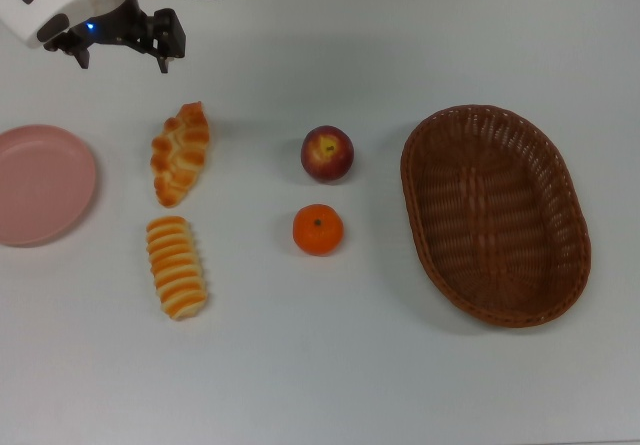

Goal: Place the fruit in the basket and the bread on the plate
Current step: 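Move the gripper down over the red apple and grasp it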

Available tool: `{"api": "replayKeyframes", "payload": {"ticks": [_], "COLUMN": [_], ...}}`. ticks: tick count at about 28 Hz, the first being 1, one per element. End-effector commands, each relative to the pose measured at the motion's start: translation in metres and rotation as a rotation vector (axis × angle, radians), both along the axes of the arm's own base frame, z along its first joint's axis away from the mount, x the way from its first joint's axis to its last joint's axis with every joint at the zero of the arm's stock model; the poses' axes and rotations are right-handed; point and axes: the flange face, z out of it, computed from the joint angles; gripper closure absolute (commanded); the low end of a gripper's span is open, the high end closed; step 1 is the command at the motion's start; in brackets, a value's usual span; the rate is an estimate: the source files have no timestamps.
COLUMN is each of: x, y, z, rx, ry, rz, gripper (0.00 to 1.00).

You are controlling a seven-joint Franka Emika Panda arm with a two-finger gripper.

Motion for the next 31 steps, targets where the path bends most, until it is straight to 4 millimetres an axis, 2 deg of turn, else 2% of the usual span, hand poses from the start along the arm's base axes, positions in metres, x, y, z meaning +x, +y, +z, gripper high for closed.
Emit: {"api": "replayKeyframes", "payload": {"ticks": [1,6,7,9,13,15,16,20,22,24,29,31], "x": [0.001,0.008,0.015,0.024,0.032,0.031,0.028,0.023,0.018,0.014,-0.003,-0.007], "y": [0.01,0.029,0.045,0.066,0.106,0.127,0.146,0.175,0.2,0.216,0.251,0.264], "z": [-0.011,-0.024,-0.043,-0.062,-0.088,-0.094,-0.099,-0.101,-0.102,-0.106,-0.132,-0.149], "rx": [0.006,0.023,0.028,0.028,0.019,0.015,0.016,0.015,0.009,0.006,-0.023,-0.039], "ry": [0.025,0.042,0.066,0.077,0.107,0.121,0.137,0.154,0.166,0.181,0.25,0.28], "rz": [0.018,0.066,0.091,0.124,0.199,0.243,0.29,0.341,0.375,0.399,0.461,0.484], "gripper": [0.0,0.0,0.0,0.0,0.0,0.0,0.0,0.0,0.0,0.0,0.0,0.0]}}
